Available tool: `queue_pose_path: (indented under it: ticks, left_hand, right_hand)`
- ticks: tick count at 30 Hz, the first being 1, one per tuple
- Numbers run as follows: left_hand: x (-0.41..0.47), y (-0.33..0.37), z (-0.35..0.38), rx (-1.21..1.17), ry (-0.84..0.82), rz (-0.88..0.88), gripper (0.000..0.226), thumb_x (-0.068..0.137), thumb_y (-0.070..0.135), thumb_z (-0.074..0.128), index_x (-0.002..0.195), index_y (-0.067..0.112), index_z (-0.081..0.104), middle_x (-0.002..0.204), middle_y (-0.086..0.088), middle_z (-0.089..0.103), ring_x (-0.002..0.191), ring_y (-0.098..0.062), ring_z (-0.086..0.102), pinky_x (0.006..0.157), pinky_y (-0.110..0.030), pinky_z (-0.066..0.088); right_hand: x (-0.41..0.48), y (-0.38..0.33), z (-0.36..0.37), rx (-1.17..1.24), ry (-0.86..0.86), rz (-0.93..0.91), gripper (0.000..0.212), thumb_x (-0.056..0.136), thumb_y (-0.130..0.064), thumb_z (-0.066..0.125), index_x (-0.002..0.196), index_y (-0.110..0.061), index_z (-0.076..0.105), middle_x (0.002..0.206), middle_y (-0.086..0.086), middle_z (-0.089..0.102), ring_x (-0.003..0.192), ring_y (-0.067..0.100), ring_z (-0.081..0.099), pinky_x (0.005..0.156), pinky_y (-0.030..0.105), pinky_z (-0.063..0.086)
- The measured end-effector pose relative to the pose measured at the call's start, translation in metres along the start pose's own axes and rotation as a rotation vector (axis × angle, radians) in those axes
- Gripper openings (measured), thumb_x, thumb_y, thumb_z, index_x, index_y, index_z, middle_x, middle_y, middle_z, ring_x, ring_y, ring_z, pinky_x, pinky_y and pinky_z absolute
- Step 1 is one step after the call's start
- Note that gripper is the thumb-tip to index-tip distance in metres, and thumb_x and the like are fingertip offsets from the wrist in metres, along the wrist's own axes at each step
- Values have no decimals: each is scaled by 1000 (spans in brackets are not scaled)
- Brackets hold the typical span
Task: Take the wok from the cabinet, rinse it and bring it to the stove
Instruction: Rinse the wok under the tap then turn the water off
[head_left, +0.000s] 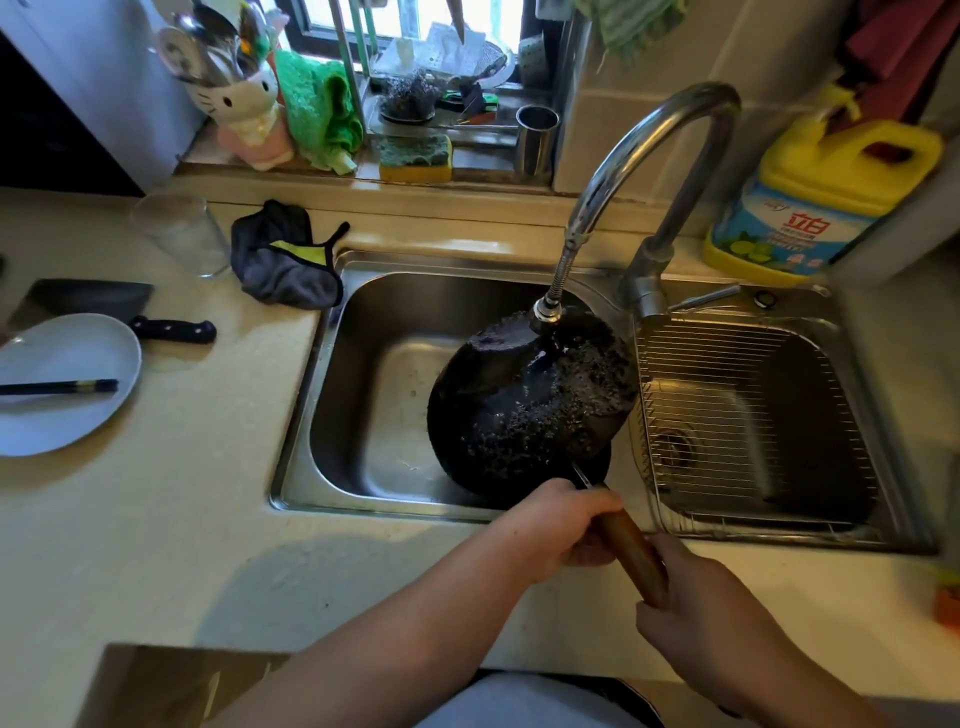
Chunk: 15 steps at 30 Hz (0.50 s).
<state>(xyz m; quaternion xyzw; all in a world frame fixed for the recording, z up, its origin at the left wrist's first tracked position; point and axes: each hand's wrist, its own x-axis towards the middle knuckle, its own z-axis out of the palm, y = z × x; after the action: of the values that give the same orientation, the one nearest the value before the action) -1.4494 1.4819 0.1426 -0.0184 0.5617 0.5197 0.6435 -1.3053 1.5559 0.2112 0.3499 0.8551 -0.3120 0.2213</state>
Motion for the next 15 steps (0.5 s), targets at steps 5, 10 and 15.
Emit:
queue_pose_path:
  ticks: [5,10,15]
  left_hand:
    - [2,3,0,19,-14,-12,18,90,24,63,99,9,64,89,-10,72,80,-18,72,69,-29,59]
    - [5,2,-2,-22,39,-16,17,91,26,61,96,10,65,91,-10,70,80,-18,70,70,-29,58]
    - [3,8,-9,-48,142,33,23,93,28,64,103,8,61,96,-12,68,80,-19,70,59,-25,58]
  right_hand:
    - [1,1,5,-14,35,13,35,79,-25,63,109,-35,47,76,-5,63,68,9,60,54,22,47]
    - [12,-4,-1,-7,-5,19,22,78,-20,63,97,-26,53,76,1,62,64,17,61,59,37,53]
    - [28,-10,-10,303,-176,-8,29,81,-6,64,107,-15,57,76,16,58,45,16,56,41,29,50]
